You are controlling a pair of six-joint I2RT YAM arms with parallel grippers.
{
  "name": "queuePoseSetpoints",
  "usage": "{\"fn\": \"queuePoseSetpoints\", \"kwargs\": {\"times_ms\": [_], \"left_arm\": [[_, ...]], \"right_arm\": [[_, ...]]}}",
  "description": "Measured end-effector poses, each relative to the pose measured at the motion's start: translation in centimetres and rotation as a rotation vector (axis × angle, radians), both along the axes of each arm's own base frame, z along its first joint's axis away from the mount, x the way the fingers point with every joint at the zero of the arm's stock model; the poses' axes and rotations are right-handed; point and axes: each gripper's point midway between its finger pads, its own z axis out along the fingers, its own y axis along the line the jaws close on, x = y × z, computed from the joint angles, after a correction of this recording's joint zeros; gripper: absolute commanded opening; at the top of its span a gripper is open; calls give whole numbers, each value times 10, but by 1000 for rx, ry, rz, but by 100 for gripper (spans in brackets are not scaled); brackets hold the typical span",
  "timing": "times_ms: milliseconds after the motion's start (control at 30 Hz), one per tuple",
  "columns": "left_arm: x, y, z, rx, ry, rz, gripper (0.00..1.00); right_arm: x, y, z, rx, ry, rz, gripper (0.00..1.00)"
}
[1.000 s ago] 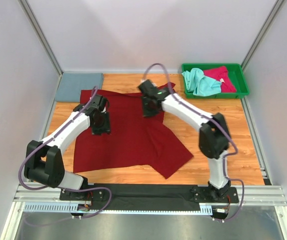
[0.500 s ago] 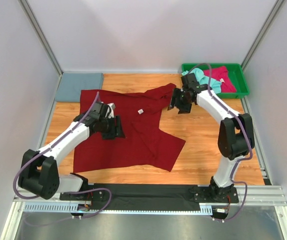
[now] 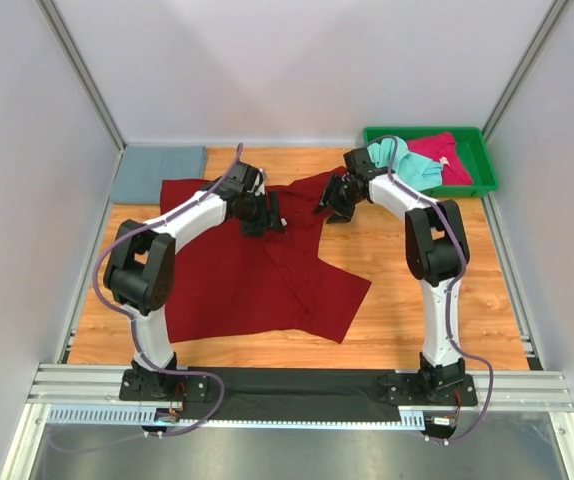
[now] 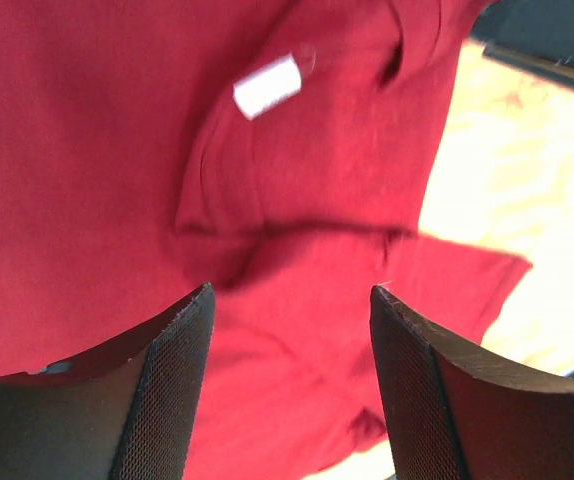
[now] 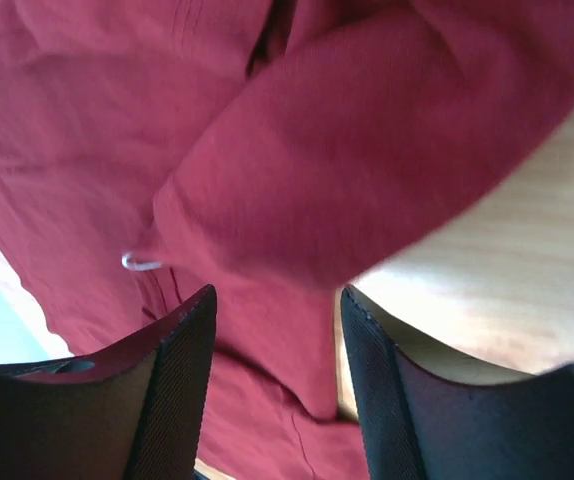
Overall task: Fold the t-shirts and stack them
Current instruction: Flatten the tshirt out
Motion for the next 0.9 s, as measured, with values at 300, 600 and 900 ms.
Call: {"fn": "queuePoseSetpoints", "kwargs": {"times_ms": [300, 600, 900], "left_arm": [[13, -4, -23, 82, 89, 28, 68], [-8, 4, -37, 179, 185, 53, 61], [-12, 4, -58, 209, 245, 47, 5]], "right_arm": [[23, 0, -8, 31, 9, -44, 44], [31, -5, -11, 50, 15, -66, 37], [45, -3, -7, 93, -2, -65, 1]]}}
